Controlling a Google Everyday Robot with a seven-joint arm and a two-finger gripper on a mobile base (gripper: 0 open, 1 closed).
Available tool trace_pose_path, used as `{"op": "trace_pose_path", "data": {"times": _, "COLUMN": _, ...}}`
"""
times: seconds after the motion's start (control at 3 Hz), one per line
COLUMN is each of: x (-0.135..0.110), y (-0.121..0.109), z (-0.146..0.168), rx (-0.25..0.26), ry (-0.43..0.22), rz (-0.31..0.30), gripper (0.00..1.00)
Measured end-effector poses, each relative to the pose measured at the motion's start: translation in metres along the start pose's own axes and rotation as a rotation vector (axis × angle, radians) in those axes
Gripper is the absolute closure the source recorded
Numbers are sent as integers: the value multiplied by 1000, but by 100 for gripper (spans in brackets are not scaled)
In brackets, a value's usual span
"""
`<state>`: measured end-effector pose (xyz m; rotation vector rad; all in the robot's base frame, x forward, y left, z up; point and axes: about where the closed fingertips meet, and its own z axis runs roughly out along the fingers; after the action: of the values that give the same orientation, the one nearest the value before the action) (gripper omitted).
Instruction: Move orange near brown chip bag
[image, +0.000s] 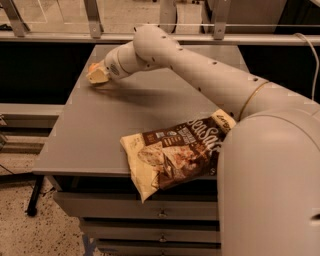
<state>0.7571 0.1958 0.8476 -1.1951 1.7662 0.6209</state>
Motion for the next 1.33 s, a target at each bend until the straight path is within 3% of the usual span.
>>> {"op": "trace_pose_path", "data": {"times": 0.33, "x": -7, "y": -6, "z": -21, "rx": 34, "ry": -18, "rz": -4, "gripper": 86}}
{"op": "trace_pose_path", "data": {"times": 0.67, "x": -5, "y": -16, "z": -62, "rx": 38, "ry": -34, "rz": 7, "gripper": 100}}
{"op": "trace_pose_path", "data": {"times": 1.0, "x": 10, "y": -10, "z": -105, "rx": 5, "ry": -18, "rz": 24, "gripper": 100}}
{"op": "trace_pose_path", "data": {"times": 1.33, "x": 34, "y": 10, "z": -151, "rx": -50, "ry": 20, "rz": 30, "gripper": 100}}
